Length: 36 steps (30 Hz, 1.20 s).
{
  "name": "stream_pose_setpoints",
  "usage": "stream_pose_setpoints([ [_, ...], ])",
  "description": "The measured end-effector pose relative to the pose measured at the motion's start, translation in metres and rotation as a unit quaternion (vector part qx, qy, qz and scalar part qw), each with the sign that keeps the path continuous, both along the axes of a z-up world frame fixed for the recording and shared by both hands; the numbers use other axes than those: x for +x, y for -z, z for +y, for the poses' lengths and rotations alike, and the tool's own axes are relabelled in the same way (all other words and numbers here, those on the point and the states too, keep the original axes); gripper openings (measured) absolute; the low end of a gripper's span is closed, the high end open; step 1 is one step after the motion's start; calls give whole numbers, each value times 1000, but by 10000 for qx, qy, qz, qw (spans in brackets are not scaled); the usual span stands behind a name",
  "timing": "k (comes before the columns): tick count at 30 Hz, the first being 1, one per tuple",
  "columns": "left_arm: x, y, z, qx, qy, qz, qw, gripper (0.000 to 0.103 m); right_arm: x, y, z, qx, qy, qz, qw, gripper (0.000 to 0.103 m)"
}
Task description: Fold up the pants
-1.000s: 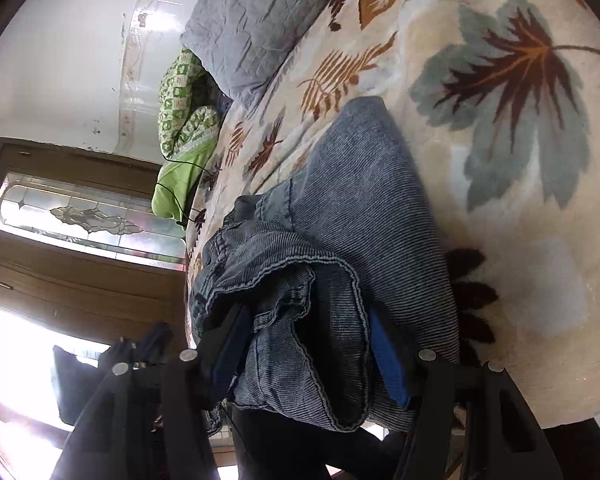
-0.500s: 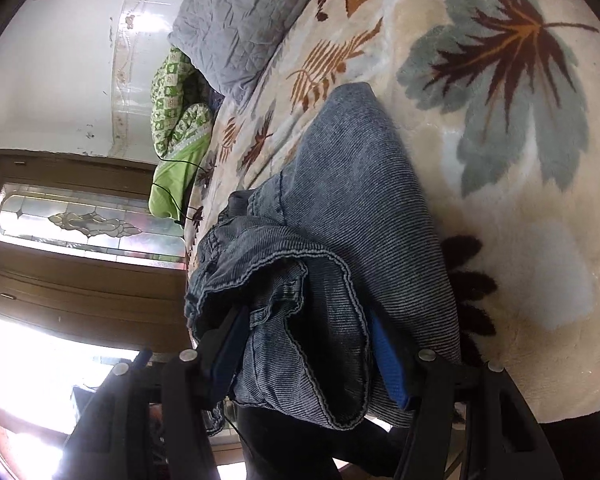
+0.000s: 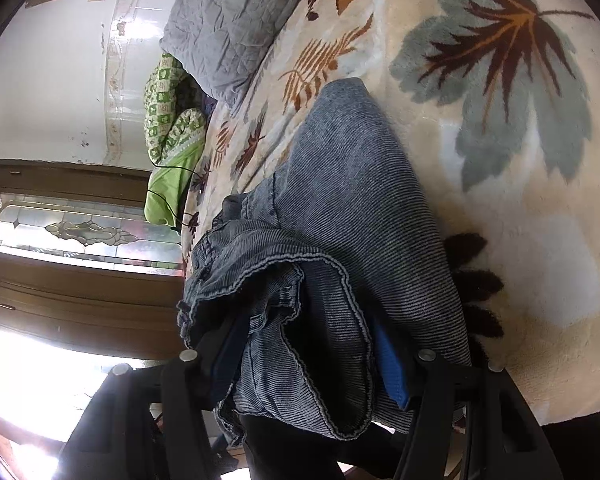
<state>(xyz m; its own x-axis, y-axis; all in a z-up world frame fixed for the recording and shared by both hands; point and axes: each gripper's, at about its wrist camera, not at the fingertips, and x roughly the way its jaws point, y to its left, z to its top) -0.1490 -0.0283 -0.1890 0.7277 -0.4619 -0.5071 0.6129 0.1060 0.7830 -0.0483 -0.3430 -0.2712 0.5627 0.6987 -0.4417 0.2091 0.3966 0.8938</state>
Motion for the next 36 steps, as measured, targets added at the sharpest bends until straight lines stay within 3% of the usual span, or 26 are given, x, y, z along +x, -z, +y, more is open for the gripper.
stream_pose_setpoints([
  [5, 10, 9, -12, 16, -247, -223, 9994, 90, 2, -1, 0, -66, -23, 27, 10000, 64],
  [8, 13, 16, -28, 206, -82, -271, 9994, 72, 2, -2, 2, -76, -10, 20, 10000, 64],
  [9, 13, 16, -30, 244, -26, -189, 9995, 56, 2, -2, 2, -79, -10, 10, 10000, 64],
  [10, 12, 16, -33, 297, 74, -16, 9995, 46, 1, -2, 2, -79, -10, 0, 10000, 64],
  [11, 12, 15, -34, 363, 149, 171, 9991, 27, 1, -2, 2, -73, -11, -8, 10000, 64],
  [12, 12, 15, -36, 422, 175, 308, 9985, 19, 0, -3, 2, -62, -9, -18, 10000, 64],
  [15, 15, 7, -36, 354, 134, 665, 9971, 8, -3, -2, 0, 42, 36, -35, 10000, 62],
  [18, 31, -22, -35, -108, -89, 1422, 9897, 8, -5, -3, -1, 75, -13, -133, 9999, 56],
  [21, 51, -46, -33, -514, -338, 1866, 9805, 7, -5, -6, 2, 11, -127, -198, 9997, 55],
  [27, 86, -85, -48, -1470, -725, 2726, 9481, 6, -3, -15, 14, -54, -288, -417, 9987, 54],
  [30, 96, -91, -71, -1706, -710, 3109, 9323, 6, -1, -18, 19, 137, -320, -585, 9977, 44],
  [32, 105, -89, -89, -1783, -770, 3415, 9196, 6, 0, -14, 17, 398, -278, -572, 9972, 44],
  [35, 118, -77, -117, -1938, -833, 3978, 8929, 6, -1, 3, 2, 1077, -1, -333, 9936, 44],
  [36, 121, -71, -123, -2027, -869, 4225, 8791, 6, -2, 10, -4, 1302, 139, -269, 9910, 44],
])
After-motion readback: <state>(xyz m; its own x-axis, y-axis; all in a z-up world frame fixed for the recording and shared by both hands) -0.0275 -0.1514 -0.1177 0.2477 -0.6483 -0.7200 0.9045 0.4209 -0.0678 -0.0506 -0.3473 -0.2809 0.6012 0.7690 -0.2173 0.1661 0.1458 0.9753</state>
